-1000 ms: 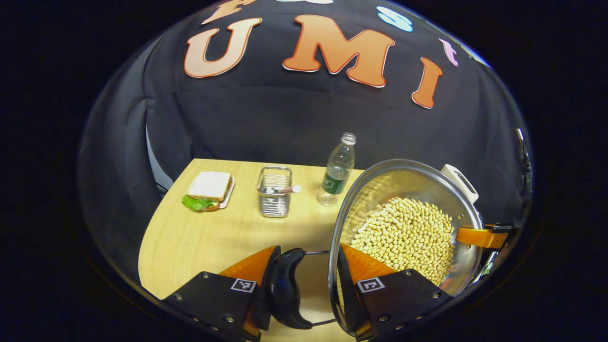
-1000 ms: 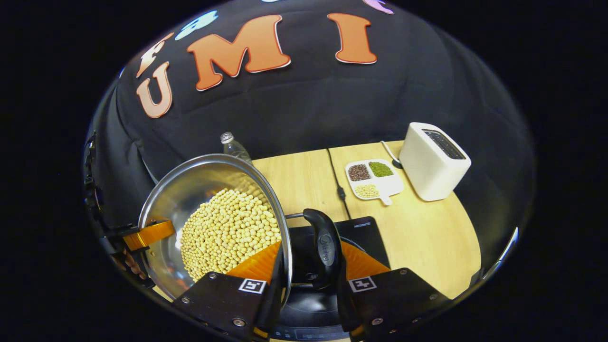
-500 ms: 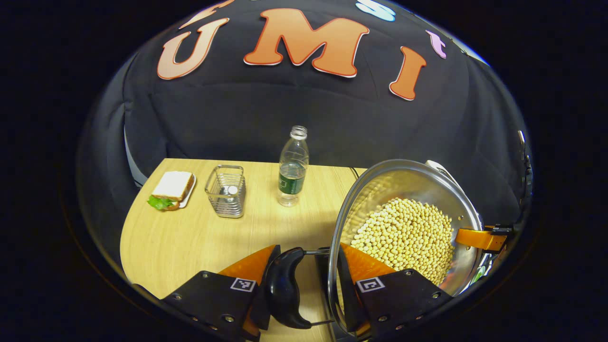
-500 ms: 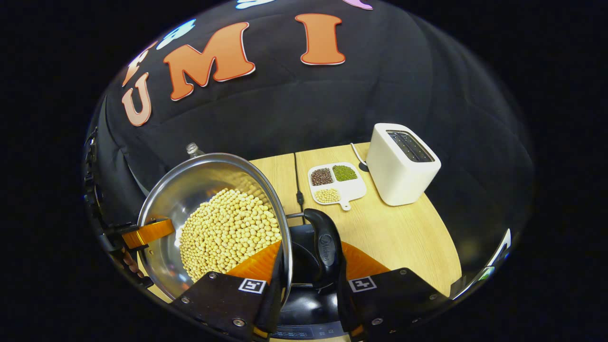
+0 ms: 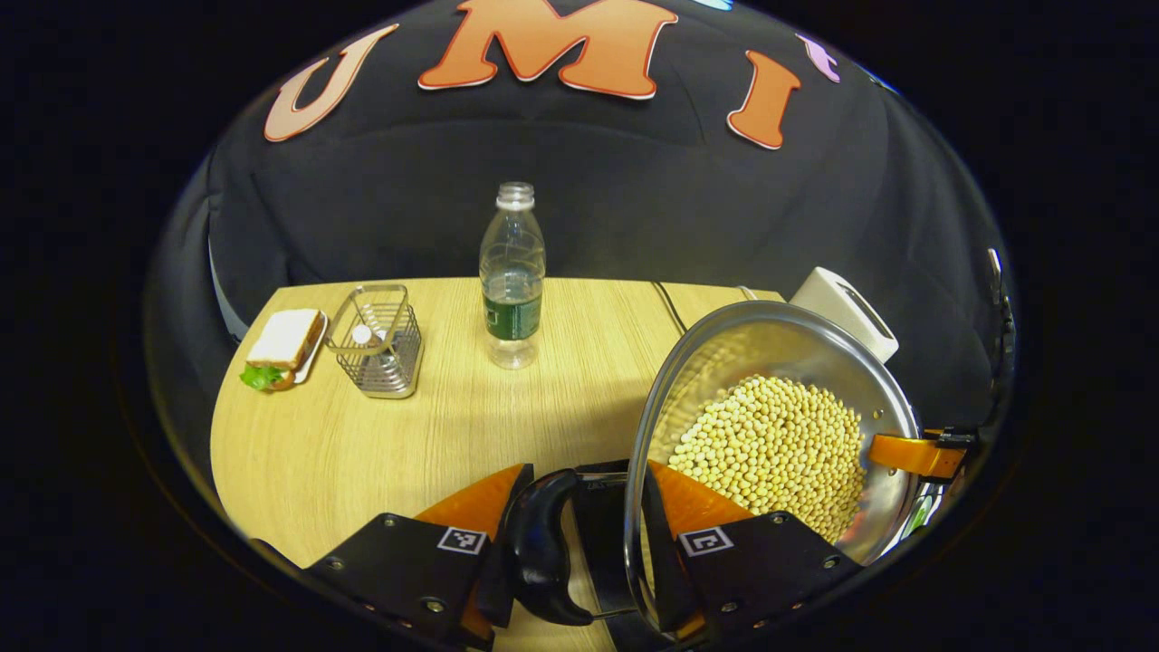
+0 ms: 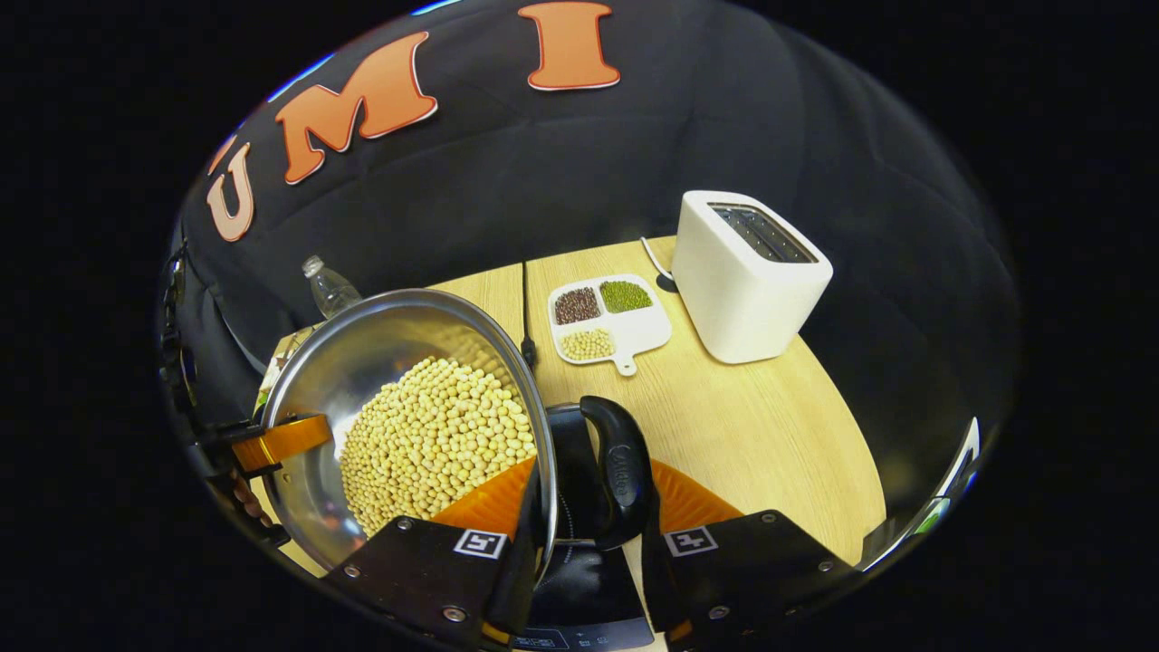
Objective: First push the handle of the pot to place it horizontally, then grasp the pot with both hands and set it on the induction cooktop.
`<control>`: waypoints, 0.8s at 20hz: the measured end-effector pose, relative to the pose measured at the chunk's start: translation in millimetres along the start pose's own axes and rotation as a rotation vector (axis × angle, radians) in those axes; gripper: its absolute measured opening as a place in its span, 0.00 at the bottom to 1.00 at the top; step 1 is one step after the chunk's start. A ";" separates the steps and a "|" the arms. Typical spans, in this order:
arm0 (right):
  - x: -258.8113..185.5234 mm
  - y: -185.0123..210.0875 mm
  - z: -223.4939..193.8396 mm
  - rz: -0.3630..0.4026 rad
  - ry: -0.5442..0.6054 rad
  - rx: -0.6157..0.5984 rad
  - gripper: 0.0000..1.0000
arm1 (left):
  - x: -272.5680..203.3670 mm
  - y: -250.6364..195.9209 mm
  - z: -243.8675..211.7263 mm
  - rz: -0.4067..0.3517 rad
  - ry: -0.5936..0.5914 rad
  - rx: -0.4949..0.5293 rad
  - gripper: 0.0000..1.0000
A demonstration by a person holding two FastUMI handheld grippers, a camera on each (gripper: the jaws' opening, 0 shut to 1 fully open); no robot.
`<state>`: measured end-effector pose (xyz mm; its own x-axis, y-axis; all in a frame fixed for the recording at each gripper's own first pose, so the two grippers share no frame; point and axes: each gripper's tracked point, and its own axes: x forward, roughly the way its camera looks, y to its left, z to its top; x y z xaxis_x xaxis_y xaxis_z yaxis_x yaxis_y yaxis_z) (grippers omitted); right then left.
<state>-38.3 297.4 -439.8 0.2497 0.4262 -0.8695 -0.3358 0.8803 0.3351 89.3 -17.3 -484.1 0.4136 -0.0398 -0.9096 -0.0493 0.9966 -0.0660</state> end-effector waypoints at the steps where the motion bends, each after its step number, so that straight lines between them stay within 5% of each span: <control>1: 4.1 1.0 -4.3 0.000 0.009 0.004 0.49 | 3.5 -0.4 1.3 0.004 0.016 0.002 0.59; 16: 38.2 13.0 -30.6 -0.008 0.086 0.016 0.49 | 37.7 -28.8 2.7 0.023 0.100 -0.001 0.62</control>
<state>-61.0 318.8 -479.7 0.1730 0.4006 -0.8998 -0.3195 0.8870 0.3335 108.8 -47.3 -515.4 0.3192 -0.0242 -0.9474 -0.0587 0.9973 -0.0453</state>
